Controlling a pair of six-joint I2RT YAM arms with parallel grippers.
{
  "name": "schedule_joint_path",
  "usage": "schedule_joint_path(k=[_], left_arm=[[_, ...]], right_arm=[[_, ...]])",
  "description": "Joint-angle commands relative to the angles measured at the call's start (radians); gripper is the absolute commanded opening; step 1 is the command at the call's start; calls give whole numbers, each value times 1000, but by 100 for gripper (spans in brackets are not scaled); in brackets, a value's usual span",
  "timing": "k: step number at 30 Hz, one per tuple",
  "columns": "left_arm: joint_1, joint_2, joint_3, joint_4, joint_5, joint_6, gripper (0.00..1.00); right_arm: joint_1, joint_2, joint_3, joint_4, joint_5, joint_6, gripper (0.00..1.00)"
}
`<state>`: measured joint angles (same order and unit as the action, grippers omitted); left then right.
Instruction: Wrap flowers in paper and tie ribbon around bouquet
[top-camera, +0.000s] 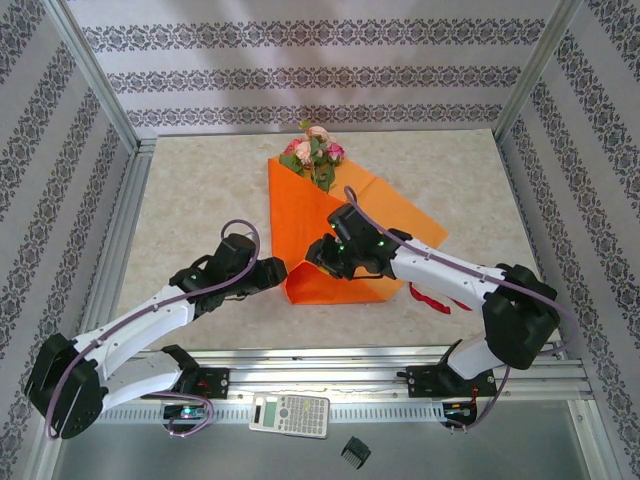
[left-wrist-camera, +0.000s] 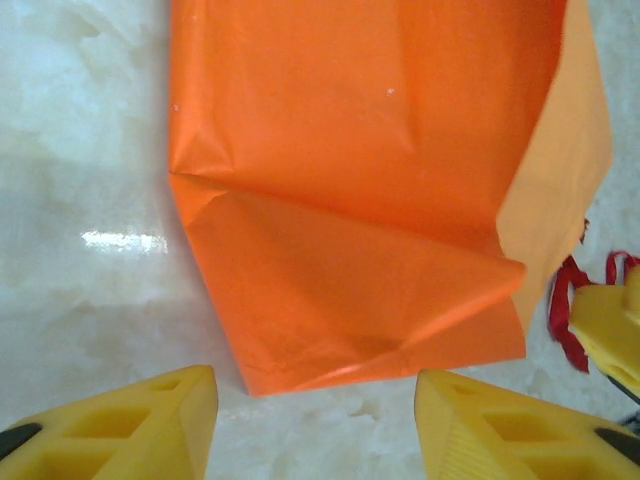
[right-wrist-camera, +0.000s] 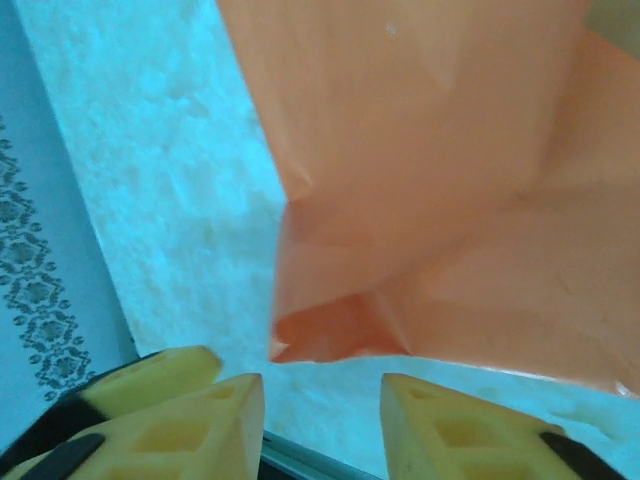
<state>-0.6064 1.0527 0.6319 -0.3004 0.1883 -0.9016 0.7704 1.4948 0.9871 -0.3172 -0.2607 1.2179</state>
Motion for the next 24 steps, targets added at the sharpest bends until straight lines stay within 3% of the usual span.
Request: schedule_joint_path(k=[1,5,8,12,15,20,24], left_arm=[[2,-27,9,-62,32,102,58],[-29,8,73,-98,42,238,59],[-131,84,176,-189,-63,424,60],[-193,184,264,-255,-205,622,64],[-200,265,307,-270,-246,726,66],[-210,400,352,-248,-287,805,66],[-217,453,402,-269,-412,798,58]], right_arm=[[16,-27,-78,18,47,13,37],[15,-129,-88,-12,139,-30,48],[-12,-212,-106,-74,204,-26,48],[-83,-262,-186,-74,148,19,44],[-99,-267,-206,-75,117,34,44],[-98,-233,-231,-27,59,94,36],[-92,-199,-225,-4,40,96,35]])
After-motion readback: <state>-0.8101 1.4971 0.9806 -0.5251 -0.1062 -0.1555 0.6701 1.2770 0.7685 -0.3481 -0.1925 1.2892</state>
